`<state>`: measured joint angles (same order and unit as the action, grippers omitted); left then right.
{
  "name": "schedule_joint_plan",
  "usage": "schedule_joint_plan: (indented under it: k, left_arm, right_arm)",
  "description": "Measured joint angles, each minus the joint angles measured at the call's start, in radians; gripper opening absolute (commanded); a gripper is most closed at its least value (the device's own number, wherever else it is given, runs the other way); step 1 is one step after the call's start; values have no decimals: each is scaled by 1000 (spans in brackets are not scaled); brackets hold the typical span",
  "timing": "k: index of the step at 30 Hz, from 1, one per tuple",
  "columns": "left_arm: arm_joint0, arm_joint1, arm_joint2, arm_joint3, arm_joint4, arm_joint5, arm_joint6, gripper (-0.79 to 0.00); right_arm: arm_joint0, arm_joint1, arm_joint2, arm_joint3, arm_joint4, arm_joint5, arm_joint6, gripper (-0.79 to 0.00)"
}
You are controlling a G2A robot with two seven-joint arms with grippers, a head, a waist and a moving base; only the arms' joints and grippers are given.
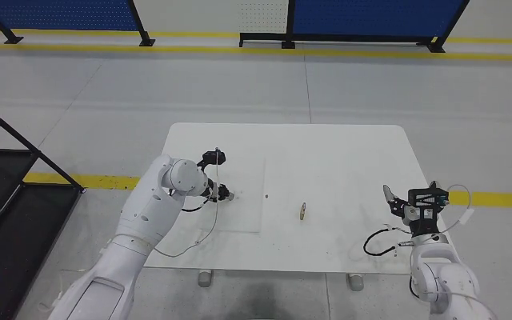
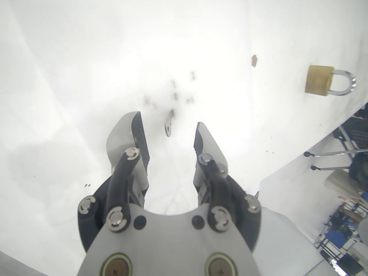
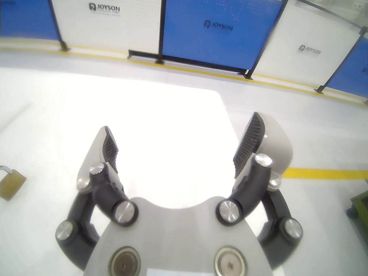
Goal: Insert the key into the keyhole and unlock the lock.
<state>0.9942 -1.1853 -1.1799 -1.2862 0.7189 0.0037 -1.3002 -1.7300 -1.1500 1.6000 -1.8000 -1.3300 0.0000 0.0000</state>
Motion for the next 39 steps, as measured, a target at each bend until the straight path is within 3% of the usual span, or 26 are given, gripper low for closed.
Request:
schedule_joint_plan:
  k: [11,25,28,39]
  left_arm:
    - [-4,4,14,10,-15,-1,1,-622]
    - [-19,8,37,28,-25,3,5,-708]
    - [-22,8,42,35,-25,6,9,-782]
    - [-26,13,51,17,-26,9,6,-785]
  right_arm:
    - [0,0,0,0,0,0,0,0]
    - [0,0,0,0,0,0,0,0]
    - [0,0,0,0,0,0,0,0]
    - [0,0,0,0,0,0,0,0]
